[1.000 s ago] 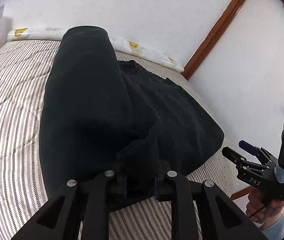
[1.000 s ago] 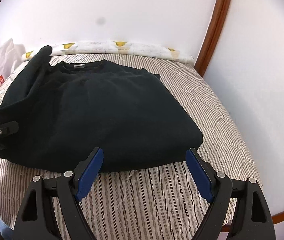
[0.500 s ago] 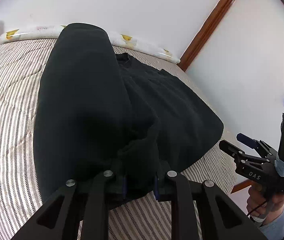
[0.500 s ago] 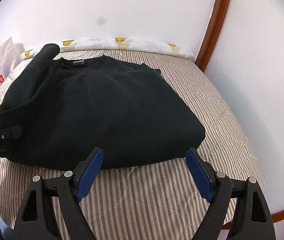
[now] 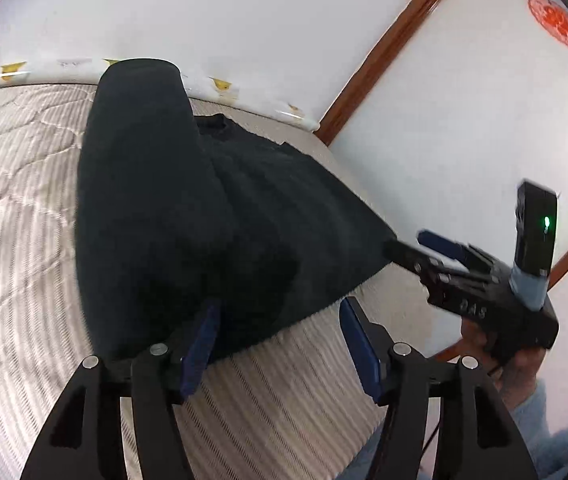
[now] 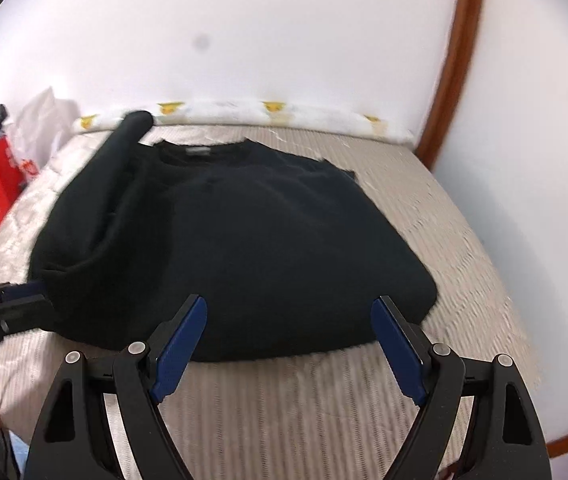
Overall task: Fold small clothes
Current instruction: 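Open the left gripper and release the folded side onto the sweatshirt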
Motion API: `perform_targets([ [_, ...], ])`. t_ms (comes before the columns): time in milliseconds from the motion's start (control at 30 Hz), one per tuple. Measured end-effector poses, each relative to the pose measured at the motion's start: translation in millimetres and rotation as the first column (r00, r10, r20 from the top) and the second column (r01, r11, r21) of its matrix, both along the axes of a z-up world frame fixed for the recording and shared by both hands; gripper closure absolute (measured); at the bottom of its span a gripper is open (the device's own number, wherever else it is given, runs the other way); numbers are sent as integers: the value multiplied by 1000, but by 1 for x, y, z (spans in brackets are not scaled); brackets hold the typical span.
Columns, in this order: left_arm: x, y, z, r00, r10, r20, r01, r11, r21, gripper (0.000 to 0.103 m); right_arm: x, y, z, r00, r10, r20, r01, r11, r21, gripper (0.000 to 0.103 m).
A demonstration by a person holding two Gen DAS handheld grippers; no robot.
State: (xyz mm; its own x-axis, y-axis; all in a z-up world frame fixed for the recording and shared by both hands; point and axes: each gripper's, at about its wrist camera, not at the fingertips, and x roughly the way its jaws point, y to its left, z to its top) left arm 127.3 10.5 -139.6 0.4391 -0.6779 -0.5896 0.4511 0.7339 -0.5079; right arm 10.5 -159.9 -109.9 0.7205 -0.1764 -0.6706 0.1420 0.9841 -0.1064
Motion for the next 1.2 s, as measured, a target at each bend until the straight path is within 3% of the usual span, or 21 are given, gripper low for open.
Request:
perform_targets([
  [200, -26, 24, -2, 998, 58, 8, -58, 995, 78, 41, 16, 44, 1, 983, 183, 18, -184, 977, 104, 19],
  [400, -38, 56, -10, 975, 211, 69, -220, 956, 194, 41, 41, 88, -1, 934, 351, 63, -353, 888, 294, 19],
  [500, -33, 83, -16, 960, 274, 59, -280, 941, 191, 41, 53, 112, 1, 914, 398, 75, -402, 866, 297, 19],
  [600, -30, 116, -23, 938, 346, 35, -347, 930, 123, 41, 65, 135, -2, 895, 441, 60, -439, 851, 289, 19],
  [800, -12, 158, -50, 891, 440, -113, -445, 895, -18, 43, 75, 159, -12, 884, 468, 22, -458, 853, 251, 19],
  [867, -5, 152, -53, 873, 468, -136, -475, 880, -15, 43, 76, 157, -15, 889, 458, 11, -446, 861, 242, 19],
  [1033, 0, 147, -51, 855, 503, -127, -507, 862, 5, 43, 70, 132, -18, 909, 417, 1, -407, 887, 217, 19],
  [1200, 2, 146, -50, 811, 574, -117, -571, 819, 55, 43, 61, 103, -25, 933, 359, -19, -348, 915, 203, 19],
])
